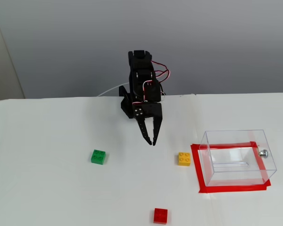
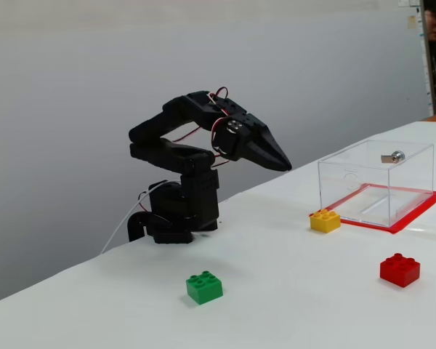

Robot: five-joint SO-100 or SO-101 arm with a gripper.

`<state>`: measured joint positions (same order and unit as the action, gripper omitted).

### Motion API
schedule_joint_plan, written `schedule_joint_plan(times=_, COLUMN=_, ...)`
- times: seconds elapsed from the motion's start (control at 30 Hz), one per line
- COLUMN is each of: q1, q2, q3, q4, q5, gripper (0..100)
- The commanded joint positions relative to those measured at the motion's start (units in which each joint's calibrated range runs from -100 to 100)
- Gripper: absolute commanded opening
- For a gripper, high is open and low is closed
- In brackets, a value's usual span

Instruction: Pick the red lego brick and place it into the transparent box

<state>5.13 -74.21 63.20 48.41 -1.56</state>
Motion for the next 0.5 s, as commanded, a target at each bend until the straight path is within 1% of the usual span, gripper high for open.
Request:
schedule_joint_plan(times=0.0, q1=0.60, q2=10.44, q3=-9.40, q4=-0.90, q5=0.21, gripper=1)
schedule_joint_plan(times=0.23, q1=1.86, q2=30.13, q3=-23.14, q4=-0.72, q5=0.26, gripper=1)
schedule_joint_plan(times=0.47, q1=1.19, q2=43.36, q3=-33.54, q4=-0.37, q5=-0.16, gripper=1)
